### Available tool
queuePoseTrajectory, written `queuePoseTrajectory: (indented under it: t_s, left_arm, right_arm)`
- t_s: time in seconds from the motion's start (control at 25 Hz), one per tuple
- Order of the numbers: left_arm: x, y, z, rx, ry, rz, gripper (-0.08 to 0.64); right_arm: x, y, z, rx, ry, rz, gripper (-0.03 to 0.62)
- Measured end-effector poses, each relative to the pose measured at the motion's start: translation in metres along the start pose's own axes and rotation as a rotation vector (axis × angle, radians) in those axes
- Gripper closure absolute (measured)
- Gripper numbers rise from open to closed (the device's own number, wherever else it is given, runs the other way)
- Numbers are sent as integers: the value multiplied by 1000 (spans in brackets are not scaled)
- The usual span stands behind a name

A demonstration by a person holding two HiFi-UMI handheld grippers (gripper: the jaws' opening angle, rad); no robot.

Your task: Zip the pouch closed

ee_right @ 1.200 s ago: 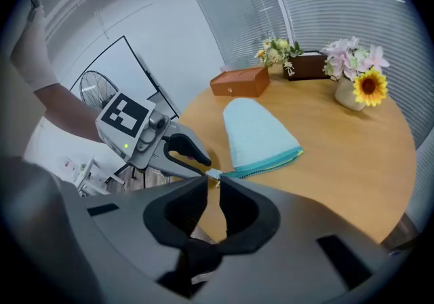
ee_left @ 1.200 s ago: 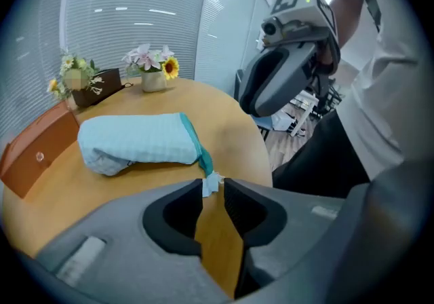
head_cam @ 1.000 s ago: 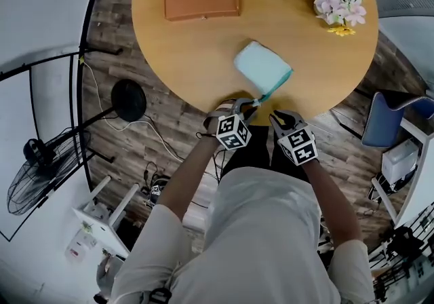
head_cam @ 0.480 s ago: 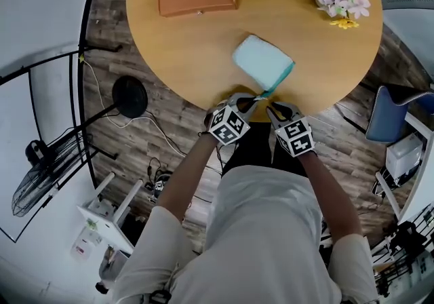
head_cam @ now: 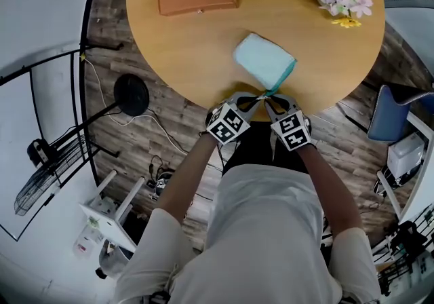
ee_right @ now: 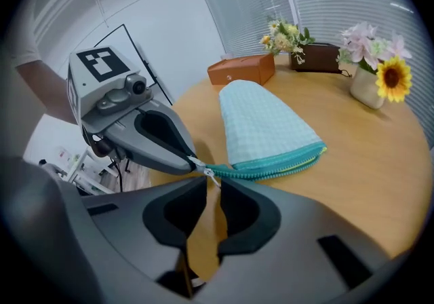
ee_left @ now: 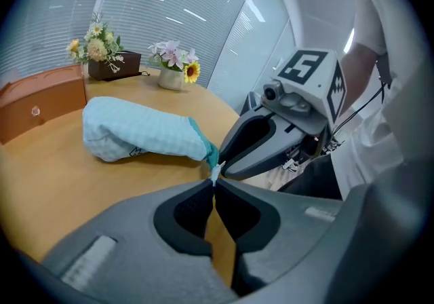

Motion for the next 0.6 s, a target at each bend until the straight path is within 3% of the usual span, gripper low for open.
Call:
queuePoseTrajectory:
  t_s: [0.2,0.6]
  left_arm:
    - [-5,9,5,18,0,37,534]
    - [-8,47,38,49,-19,112,538]
  right_arm:
    - [-4,11,9,-2,11,72,580]
    - [-13,49,43,28,96,121,588]
Point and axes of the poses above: the fingertips, and each gripper's own axes: z backward along the fingers, x to its right, y out of its top, the point moved 2 cm from there along z, backward along the fingers, and after that the axes turned 12 degrees about y, right-handed, at the moved point
